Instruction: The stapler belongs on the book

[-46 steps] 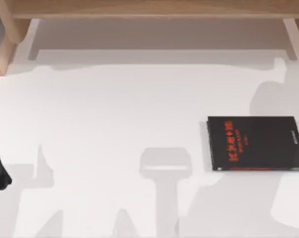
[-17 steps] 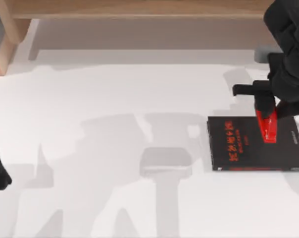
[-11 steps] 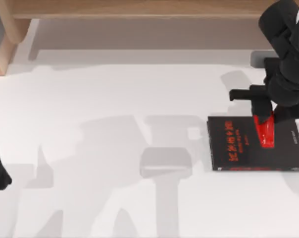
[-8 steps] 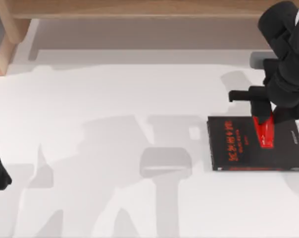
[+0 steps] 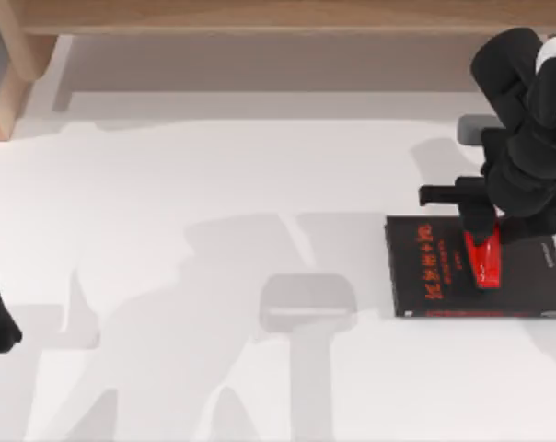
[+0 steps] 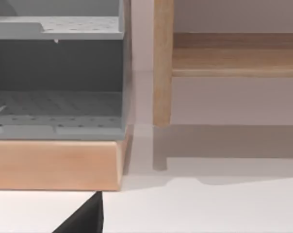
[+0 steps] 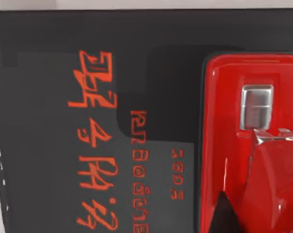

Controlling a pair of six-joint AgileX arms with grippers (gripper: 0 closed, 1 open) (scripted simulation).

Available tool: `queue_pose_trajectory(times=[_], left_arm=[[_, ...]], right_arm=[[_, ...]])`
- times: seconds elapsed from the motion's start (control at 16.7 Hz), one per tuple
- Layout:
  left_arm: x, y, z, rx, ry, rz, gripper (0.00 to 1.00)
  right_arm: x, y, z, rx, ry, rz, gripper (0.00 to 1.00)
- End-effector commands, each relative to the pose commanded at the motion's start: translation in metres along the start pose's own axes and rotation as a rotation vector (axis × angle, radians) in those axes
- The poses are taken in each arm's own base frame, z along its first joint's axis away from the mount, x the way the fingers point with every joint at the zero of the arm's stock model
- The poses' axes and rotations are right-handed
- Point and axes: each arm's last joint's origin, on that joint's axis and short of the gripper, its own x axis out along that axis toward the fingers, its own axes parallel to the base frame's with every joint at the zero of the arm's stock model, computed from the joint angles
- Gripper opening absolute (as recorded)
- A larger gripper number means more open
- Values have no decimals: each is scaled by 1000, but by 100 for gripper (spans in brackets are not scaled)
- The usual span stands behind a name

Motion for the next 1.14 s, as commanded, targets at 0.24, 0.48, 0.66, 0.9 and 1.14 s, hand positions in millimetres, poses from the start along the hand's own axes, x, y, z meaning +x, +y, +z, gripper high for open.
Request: queue_pose_trajectory(times=[0.24,0.48,0.66,0.9,1.14], left_arm=[[0,0,0,0,0,0,100],[0,0,0,0,0,0,100],[0,0,0,0,0,0,100],[0,0,0,0,0,0,100],[0,0,0,0,0,0,100]], right_arm=[[0,0,0,0,0,0,30],[0,0,0,0,0,0,60],[0,0,0,0,0,0,83],[0,0,0,0,0,0,100],[0,0,0,0,0,0,100]])
